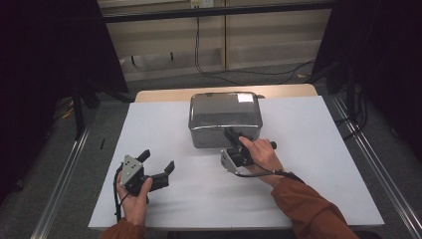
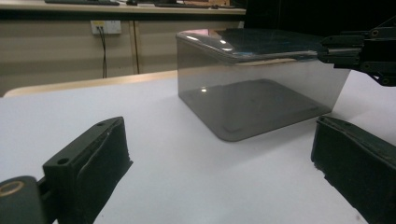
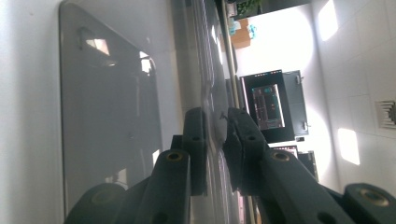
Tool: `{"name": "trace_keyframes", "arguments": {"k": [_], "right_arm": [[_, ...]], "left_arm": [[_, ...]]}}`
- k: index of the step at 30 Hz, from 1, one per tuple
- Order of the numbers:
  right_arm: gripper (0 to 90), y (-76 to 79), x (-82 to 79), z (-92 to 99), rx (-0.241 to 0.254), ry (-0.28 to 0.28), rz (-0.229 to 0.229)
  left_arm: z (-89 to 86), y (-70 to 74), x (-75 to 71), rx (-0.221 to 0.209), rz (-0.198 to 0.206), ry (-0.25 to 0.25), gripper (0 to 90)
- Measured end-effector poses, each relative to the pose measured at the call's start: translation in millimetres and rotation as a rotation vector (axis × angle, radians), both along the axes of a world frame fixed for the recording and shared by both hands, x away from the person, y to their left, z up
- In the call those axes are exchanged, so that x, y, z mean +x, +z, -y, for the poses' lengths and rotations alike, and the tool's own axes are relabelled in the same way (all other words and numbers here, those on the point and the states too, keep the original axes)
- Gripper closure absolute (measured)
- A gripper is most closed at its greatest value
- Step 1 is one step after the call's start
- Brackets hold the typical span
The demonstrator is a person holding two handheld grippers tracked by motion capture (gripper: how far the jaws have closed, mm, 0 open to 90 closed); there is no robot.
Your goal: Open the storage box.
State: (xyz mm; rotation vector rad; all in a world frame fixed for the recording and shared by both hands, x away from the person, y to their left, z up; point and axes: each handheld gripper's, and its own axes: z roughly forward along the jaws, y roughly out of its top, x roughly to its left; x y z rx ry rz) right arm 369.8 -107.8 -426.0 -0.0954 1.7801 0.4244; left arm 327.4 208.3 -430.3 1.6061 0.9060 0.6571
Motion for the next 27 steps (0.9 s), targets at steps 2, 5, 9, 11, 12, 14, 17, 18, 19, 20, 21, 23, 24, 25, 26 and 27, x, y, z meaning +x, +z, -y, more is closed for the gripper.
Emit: {"name": "trace_keyframes", "arguments": {"k": [2,5,9,11,12,14,17,18,19,20,21,23,24,25,26,27], "right_arm": [[79.1,1.8,0.6,0.3,0.004,-0.001,0.007],[79.3,4.0,0.9,0.9,0.004,0.002,0.008],[79.4,5.3,1.0,1.4,0.008,0.001,0.008],[79.4,5.8,1.2,1.2,0.008,0.003,0.01],[79.4,6.0,1.2,1.0,0.007,0.003,0.008],[79.4,7.0,1.8,0.9,0.004,0.007,0.007],[79.6,9.0,1.9,1.1,0.011,0.005,0.009],[79.7,9.6,2.2,1.1,0.012,0.008,0.012],[79.8,10.6,2.5,1.1,0.01,0.011,0.014],[79.9,11.6,2.5,1.2,0.011,0.009,0.015],[80.1,12.7,2.6,1.3,0.014,0.008,0.016],[80.3,15.9,3.2,1.9,0.023,0.009,0.024],[80.4,17.2,3.4,2.4,0.029,0.008,0.024],[80.4,18.0,3.6,2.7,0.033,0.007,0.024],[80.5,18.3,3.7,2.8,0.034,0.007,0.024],[80.5,18.6,3.9,2.7,0.03,0.011,0.027]], "left_arm": [[1.4,0.6,1.2,0.003,0.0,-0.004,4.0],[3.1,1.3,3.4,0.003,0.013,-0.029,4.9],[4.8,3.9,5.5,-0.029,0.013,-0.044,5.1],[5.5,5.7,5.8,-0.054,0.018,-0.062,3.5],[6.7,6.6,5.8,-0.07,0.03,-0.066,3.4],[8.4,9.0,5.7,-0.076,0.043,-0.058,2.5],[11.3,10.2,8.8,-0.086,0.03,-0.075,2.3],[12.5,9.9,10.3,-0.087,0.025,-0.082,2.2],[13.5,9.6,11.8,-0.077,0.023,-0.088,2.0],[15.3,8.8,13.5,-0.076,0.02,-0.096,2.0],[16.8,7.8,15.7,-0.07,0.02,-0.101,2.0],[18.8,6.4,20.5,-0.05,0.014,-0.112,2.0],[20.6,6.4,23.0,-0.048,0.01,-0.112,2.0],[21.9,6.9,25.2,-0.05,0.01,-0.111,2.0],[23.5,7.8,27.6,-0.051,0.015,-0.117,2.0],[25.6,9.1,29.8,-0.047,0.015,-0.122,2.0]]}}
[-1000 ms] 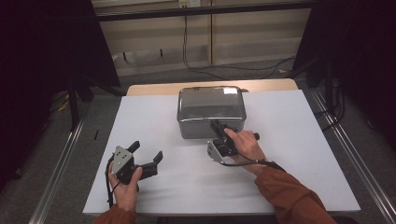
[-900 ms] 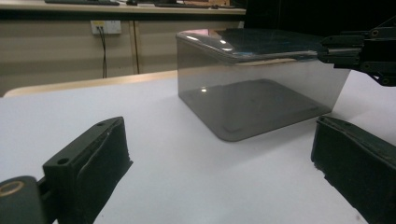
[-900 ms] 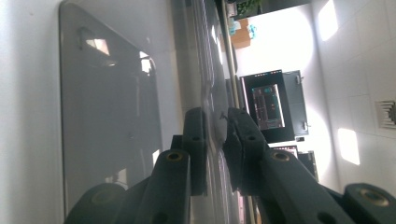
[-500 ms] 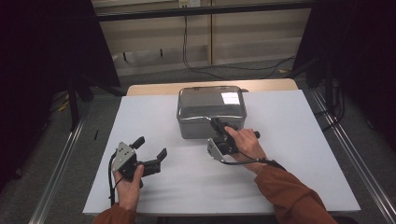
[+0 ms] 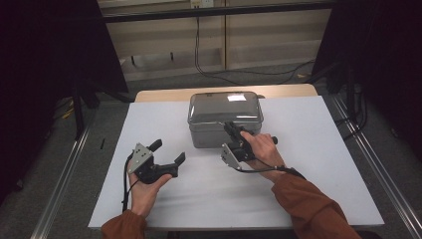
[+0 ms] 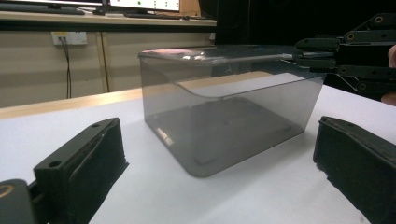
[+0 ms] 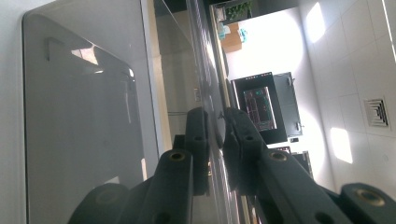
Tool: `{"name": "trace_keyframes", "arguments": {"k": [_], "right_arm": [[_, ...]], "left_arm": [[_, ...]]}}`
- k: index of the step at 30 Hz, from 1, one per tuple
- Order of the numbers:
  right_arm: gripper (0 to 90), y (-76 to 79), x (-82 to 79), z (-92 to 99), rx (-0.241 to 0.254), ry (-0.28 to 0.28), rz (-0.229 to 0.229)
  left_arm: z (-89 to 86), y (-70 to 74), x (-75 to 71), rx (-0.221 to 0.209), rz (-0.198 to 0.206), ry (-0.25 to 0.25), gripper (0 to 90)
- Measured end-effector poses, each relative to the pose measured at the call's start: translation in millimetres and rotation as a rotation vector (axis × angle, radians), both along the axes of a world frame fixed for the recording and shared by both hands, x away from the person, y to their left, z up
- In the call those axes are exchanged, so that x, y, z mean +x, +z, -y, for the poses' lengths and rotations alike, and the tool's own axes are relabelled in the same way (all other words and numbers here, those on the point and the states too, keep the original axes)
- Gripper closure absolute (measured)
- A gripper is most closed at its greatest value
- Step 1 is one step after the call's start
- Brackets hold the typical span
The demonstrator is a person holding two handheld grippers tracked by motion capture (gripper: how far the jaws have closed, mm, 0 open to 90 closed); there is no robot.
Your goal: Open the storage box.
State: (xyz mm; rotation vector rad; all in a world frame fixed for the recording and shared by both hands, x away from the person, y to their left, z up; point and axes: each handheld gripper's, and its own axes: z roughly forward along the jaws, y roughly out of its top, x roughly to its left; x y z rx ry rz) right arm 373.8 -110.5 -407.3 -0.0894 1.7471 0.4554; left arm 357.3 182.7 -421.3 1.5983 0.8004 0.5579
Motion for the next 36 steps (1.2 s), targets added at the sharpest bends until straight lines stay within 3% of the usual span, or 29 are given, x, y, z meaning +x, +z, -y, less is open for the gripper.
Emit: {"name": "trace_keyframes", "arguments": {"k": [4,9,17,19,26,36], "right_arm": [[80.4,0.5,0.4,0.2,0.004,0.004,-0.004],[80.6,2.3,0.4,0.6,0.003,0.001,-0.004],[81.0,8.1,2.2,-0.1,0.015,-0.001,0.008],[81.1,9.4,3.1,0.3,0.015,0.004,0.009],[81.3,13.7,4.7,1.4,0.027,0.004,0.013],[81.9,22.0,7.4,1.1,0.03,-0.001,0.026]], "left_arm": [[6.9,5.9,7.8,0.061,0.045,-0.014,2.4],[12.9,10.4,16.3,0.077,0.064,-0.021,2.8],[21.2,10.2,37.8,0.064,0.059,-0.012,4.3],[24.6,8.8,44.4,0.103,0.075,-0.023,4.7],[30.0,3.4,62.2,0.097,0.064,0.005,5.4],[42.2,17.4,80.7,0.116,0.098,0.006,7.4]]}}
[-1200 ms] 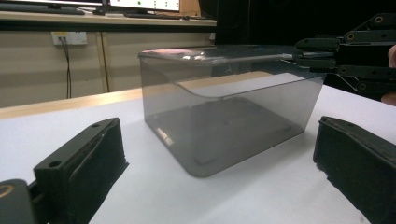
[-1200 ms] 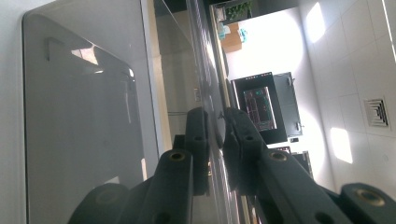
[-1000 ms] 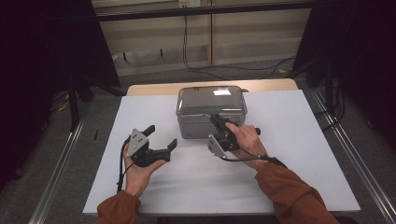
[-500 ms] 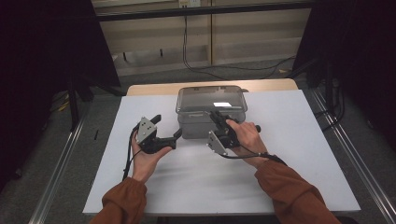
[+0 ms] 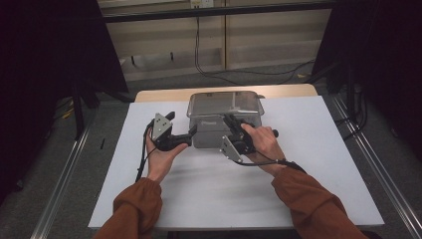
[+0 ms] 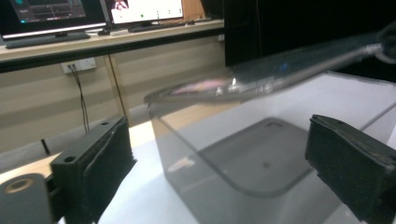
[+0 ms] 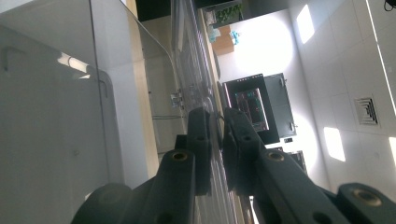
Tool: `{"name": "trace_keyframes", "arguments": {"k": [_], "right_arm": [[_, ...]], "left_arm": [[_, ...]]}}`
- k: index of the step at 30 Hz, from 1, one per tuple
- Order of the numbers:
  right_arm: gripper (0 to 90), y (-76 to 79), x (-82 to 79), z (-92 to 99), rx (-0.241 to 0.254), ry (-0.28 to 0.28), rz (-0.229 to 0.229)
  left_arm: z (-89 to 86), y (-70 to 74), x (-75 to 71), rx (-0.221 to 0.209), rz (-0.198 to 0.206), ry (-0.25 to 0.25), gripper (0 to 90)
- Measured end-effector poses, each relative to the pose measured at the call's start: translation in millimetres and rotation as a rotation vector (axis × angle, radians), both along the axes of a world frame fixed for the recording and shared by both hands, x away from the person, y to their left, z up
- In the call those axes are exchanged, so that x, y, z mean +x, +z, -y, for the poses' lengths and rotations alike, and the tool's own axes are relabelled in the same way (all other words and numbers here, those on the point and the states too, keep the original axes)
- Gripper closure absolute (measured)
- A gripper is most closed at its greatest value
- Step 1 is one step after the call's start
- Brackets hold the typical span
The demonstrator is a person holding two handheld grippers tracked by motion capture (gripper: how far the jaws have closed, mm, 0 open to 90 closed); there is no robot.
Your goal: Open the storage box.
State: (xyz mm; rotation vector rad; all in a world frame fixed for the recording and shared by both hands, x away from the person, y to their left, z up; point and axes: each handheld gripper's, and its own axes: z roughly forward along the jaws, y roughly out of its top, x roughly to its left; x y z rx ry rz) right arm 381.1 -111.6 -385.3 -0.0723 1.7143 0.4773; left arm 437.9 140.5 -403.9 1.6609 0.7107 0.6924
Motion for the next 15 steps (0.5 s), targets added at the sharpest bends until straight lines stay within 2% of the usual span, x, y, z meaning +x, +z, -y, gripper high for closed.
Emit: {"name": "trace_keyframes", "arguments": {"k": [3,7,10,12,15], "right_arm": [[81.8,1.6,0.9,0.3,0.002,0.003,-0.001],[81.7,2.0,1.1,0.6,0.003,0.008,-0.001],[81.5,1.6,0.9,0.9,0.004,0.006,-0.004],[81.4,1.8,0.8,0.6,0.012,0.005,-0.003],[81.2,0.5,0.5,0.1,0.017,0.003,-0.007]], "left_arm": [[6.6,2.4,7.7,0.025,0.016,-0.02,9.0],[14.8,5.6,14.6,0.009,0.027,-0.021,11.1],[18.8,7.9,14.6,0.023,0.05,-0.023,14.4],[19.8,6.0,14.4,0.0,0.046,-0.032,19.7],[21.8,2.7,14.4,0.034,0.051,-0.036,21.4]]}}
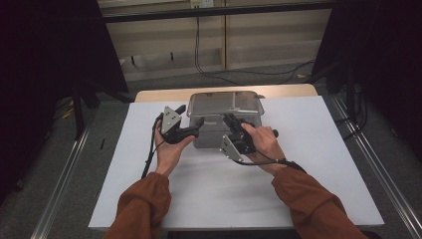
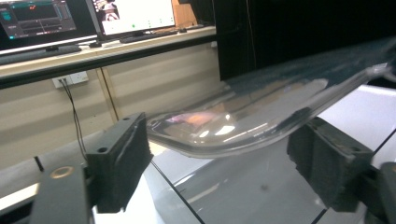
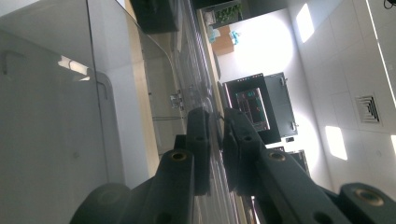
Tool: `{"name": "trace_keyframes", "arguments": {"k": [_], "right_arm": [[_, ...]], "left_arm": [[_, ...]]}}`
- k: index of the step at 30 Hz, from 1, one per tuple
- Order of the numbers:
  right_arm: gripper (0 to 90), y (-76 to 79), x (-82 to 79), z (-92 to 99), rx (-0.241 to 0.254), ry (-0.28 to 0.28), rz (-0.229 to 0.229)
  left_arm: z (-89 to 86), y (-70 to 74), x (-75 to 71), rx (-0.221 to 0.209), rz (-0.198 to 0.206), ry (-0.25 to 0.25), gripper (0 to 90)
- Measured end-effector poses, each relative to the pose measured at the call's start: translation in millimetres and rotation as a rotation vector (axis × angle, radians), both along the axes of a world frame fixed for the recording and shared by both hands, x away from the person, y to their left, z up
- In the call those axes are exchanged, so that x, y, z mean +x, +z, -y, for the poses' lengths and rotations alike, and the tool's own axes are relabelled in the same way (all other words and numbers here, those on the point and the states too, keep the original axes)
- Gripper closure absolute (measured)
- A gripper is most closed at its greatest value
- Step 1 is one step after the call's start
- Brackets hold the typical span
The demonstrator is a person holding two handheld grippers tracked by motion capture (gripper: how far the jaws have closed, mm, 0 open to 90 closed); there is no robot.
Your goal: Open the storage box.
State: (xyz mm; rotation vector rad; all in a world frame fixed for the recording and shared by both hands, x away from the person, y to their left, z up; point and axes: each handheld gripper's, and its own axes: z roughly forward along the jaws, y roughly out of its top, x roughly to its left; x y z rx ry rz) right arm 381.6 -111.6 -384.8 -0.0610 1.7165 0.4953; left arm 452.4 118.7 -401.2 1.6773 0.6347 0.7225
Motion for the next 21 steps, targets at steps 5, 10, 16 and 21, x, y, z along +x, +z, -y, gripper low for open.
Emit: {"name": "trace_keyframes", "arguments": {"k": [5,10,16,21], "right_arm": [[80.6,-3.0,-0.8,0.6,0.001,0.0,-0.003],[80.1,-7.8,-2.3,0.0,0.006,0.004,-0.009],[75.2,-7.9,-1.3,0.6,0.022,0.009,-0.018],[63.2,-6.6,-0.4,4.0,0.107,0.002,-0.053]], "left_arm": [[0.7,-1.3,-0.6,0.017,0.015,-0.005,27.4],[-0.9,-5.0,4.4,0.009,0.011,-0.01,29.4],[-0.3,-5.0,4.7,0.011,0.028,-0.004,32.7],[-1.9,-3.6,4.9,0.006,0.036,-0.001,36.7]]}}
